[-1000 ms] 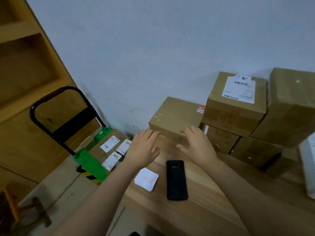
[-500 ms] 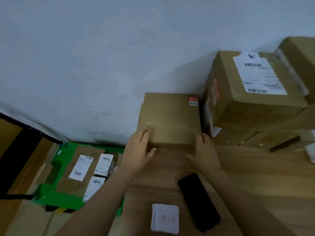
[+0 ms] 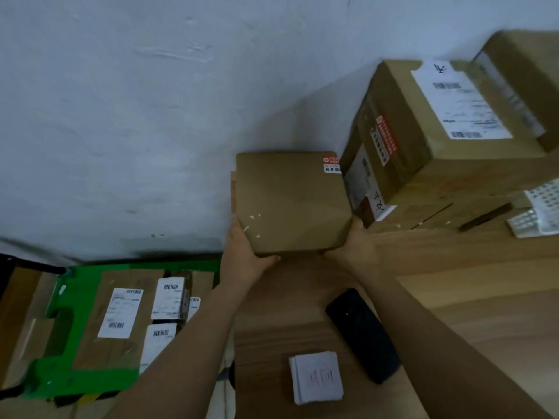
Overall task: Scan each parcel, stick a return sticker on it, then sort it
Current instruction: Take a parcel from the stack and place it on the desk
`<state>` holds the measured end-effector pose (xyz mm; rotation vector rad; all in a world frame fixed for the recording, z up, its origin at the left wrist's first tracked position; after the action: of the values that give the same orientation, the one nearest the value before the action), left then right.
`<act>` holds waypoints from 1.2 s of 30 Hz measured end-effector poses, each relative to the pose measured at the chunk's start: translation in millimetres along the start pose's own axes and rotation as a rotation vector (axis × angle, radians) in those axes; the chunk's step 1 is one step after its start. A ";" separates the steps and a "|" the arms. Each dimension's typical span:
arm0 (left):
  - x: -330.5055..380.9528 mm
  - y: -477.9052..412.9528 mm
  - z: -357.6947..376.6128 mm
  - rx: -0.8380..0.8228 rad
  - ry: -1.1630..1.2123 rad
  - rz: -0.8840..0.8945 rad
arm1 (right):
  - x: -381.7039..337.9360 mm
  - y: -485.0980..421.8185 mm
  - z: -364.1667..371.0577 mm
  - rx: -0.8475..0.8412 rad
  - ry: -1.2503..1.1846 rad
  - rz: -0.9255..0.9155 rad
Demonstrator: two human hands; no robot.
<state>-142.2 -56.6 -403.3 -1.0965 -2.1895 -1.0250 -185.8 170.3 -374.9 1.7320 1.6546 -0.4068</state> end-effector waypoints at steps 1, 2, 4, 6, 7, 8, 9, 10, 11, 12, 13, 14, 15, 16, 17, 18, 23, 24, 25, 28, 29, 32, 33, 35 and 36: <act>-1.9 5.3 -0.8 0.023 0.025 -0.012 | -4.5 10.4 1.6 0.011 -0.036 -0.002; -4.9 12.3 -1.7 0.047 0.051 -0.008 | -5.8 20.6 4.0 0.016 -0.064 -0.002; -11.4 32.5 -5.3 0.092 0.099 0.010 | -4.7 40.2 6.7 0.030 -0.099 -0.037; -17.3 56.6 -8.6 0.149 0.140 0.028 | -0.3 56.2 5.8 0.063 -0.110 -0.101; -19.3 70.0 -10.3 0.186 0.154 0.033 | -0.2 65.5 3.0 0.068 -0.115 -0.135; -21.5 82.2 -11.0 0.227 0.167 0.039 | 0.8 73.9 -0.8 0.071 -0.132 -0.176; -22.6 95.8 -11.9 0.264 0.184 0.041 | 1.9 81.8 -4.5 0.070 -0.163 -0.224; -23.7 110.2 -11.6 0.296 0.210 0.047 | 1.5 91.1 -9.8 0.061 -0.193 -0.283; -24.7 126.5 -10.6 0.326 0.241 0.046 | 1.1 100.7 -16.5 0.052 -0.220 -0.335; -26.5 143.7 -8.3 0.357 0.282 0.042 | 0.6 111.1 -23.1 0.047 -0.241 -0.389; -27.8 163.0 -5.3 0.389 0.323 0.034 | 1.8 121.8 -29.1 0.047 -0.254 -0.436; -29.2 183.3 -1.1 0.425 0.357 0.039 | 3.9 133.7 -35.3 0.048 -0.265 -0.486; -28.7 206.0 3.6 0.457 0.386 0.049 | 8.1 145.7 -40.8 0.051 -0.266 -0.526; -27.6 228.1 9.2 0.487 0.414 0.069 | 13.2 158.0 -46.2 0.051 -0.262 -0.571; -26.9 248.3 14.8 0.513 0.434 0.082 | 19.2 171.1 -52.7 0.050 -0.265 -0.603; -24.2 267.6 20.9 0.533 0.446 0.097 | 26.5 183.9 -60.1 0.056 -0.269 -0.633; -5.1 340.1 52.5 0.574 0.453 0.151 | 70.1 233.5 -105.3 0.112 -0.253 -0.694; -0.6 350.1 60.8 0.577 0.441 0.157 | 80.5 239.6 -114.4 0.137 -0.247 -0.691; 4.5 358.6 69.8 0.573 0.422 0.161 | 91.9 244.5 -122.5 0.163 -0.248 -0.681; 22.4 375.9 97.3 0.537 0.369 0.177 | 124.4 261.4 -148.2 0.202 -0.257 -0.623; 28.0 379.0 106.3 0.524 0.342 0.181 | 135.5 265.3 -155.6 0.222 -0.260 -0.605; 45.7 382.6 133.7 0.447 0.280 0.199 | 166.5 275.6 -176.9 0.301 -0.250 -0.538; 51.7 382.1 143.1 0.419 0.269 0.210 | 175.4 277.6 -183.8 0.321 -0.247 -0.512; 63.4 380.8 161.1 0.373 0.254 0.237 | 192.2 279.7 -196.4 0.349 -0.248 -0.454; 68.9 379.9 169.1 0.352 0.249 0.245 | 200.6 280.2 -202.1 0.361 -0.244 -0.428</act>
<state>117.0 260.5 -303.5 -0.9833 -1.8886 -0.6043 63.6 470.3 -288.8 1.4805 1.8446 -1.1301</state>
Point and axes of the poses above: each hand's wrist, its own y-axis away from the middle knuckle, its own z-axis out of the palm, x = y × z, the point moved 2 cm from there along -y, towards the middle knuckle, and after that the axes turned 15 degrees about -z, right-handed, at the moved point
